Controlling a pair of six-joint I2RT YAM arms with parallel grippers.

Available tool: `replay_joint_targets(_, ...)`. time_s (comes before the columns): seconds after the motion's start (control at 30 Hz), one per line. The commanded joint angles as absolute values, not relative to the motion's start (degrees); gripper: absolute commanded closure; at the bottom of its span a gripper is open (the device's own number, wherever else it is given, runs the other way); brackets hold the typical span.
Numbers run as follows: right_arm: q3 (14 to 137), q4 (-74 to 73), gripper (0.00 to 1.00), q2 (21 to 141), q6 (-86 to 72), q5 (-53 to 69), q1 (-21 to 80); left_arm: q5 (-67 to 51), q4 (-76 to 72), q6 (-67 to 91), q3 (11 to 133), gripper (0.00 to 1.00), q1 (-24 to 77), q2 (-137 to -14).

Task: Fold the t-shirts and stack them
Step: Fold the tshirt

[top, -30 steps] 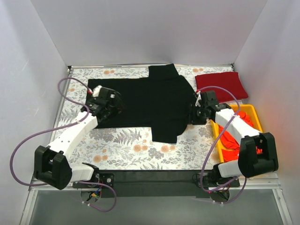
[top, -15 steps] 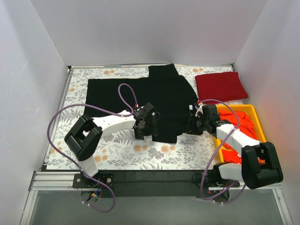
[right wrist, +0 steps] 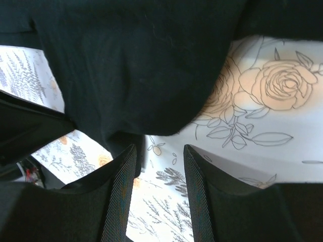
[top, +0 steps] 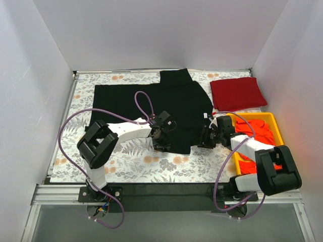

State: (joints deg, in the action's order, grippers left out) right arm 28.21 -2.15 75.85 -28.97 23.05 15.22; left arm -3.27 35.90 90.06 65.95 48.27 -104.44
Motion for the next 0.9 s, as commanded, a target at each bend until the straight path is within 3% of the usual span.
replay_joint_targets(0.0,26.99,2.72,0.57,77.86,-30.76,24.78,15.21,-5.54,35.6,88.59,68.02,0.69,49.04,-106.26)
replay_joint_targets(0.13,26.19,5.71,0.58,79.19,-31.9,25.13,15.29,-5.63,35.68,88.15,68.82,0.83,49.04,-107.31)
replay_joint_targets(0.3,26.28,7.21,0.69,80.77,-31.21,25.66,15.21,-4.4,35.42,88.07,69.17,1.0,49.04,-105.92)
replay_joint_targets(0.47,27.59,6.33,0.97,80.77,-29.18,24.43,15.03,-2.73,34.36,88.16,69.26,1.0,48.96,-103.89)
replay_joint_targets(0.87,37.87,-6.14,0.99,76.64,-21.19,19.08,14.15,-5.53,34.1,85.96,76.19,1.0,43.6,-101.25)
